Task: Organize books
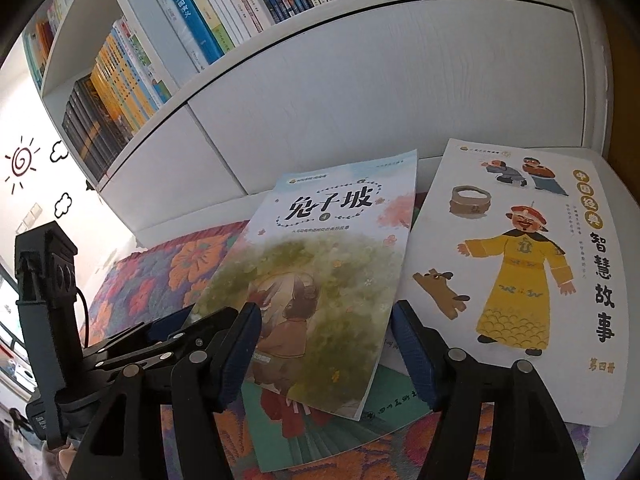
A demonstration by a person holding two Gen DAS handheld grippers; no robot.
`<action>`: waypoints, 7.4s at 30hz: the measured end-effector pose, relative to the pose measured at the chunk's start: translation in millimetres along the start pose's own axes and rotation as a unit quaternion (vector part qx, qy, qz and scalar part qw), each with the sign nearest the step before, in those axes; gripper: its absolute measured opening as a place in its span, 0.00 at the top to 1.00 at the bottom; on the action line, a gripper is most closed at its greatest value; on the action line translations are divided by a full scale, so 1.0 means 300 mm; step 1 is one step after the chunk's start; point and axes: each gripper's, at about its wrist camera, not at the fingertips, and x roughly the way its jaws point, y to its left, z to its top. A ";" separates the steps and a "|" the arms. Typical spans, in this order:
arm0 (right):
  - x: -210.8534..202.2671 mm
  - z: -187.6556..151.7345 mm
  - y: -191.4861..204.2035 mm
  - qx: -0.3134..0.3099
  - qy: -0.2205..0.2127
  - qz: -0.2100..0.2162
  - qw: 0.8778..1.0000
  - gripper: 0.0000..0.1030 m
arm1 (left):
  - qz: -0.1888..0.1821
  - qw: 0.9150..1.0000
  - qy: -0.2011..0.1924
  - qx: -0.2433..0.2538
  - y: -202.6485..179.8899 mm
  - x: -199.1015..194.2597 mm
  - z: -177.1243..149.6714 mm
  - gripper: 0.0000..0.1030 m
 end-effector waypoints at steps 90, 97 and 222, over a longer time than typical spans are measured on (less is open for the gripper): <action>-0.088 -0.469 0.315 0.033 0.182 0.220 0.958 0.87 | -0.144 0.984 0.065 -0.077 0.588 -0.502 -0.436 0.77; -0.091 -0.473 0.328 0.031 0.175 0.221 0.959 0.87 | -0.124 0.990 0.053 -0.052 0.552 -0.505 -0.430 0.76; 0.181 -0.503 1.423 -0.083 0.218 0.193 0.953 0.79 | 0.131 0.991 0.013 -0.020 1.274 -1.022 -0.422 0.63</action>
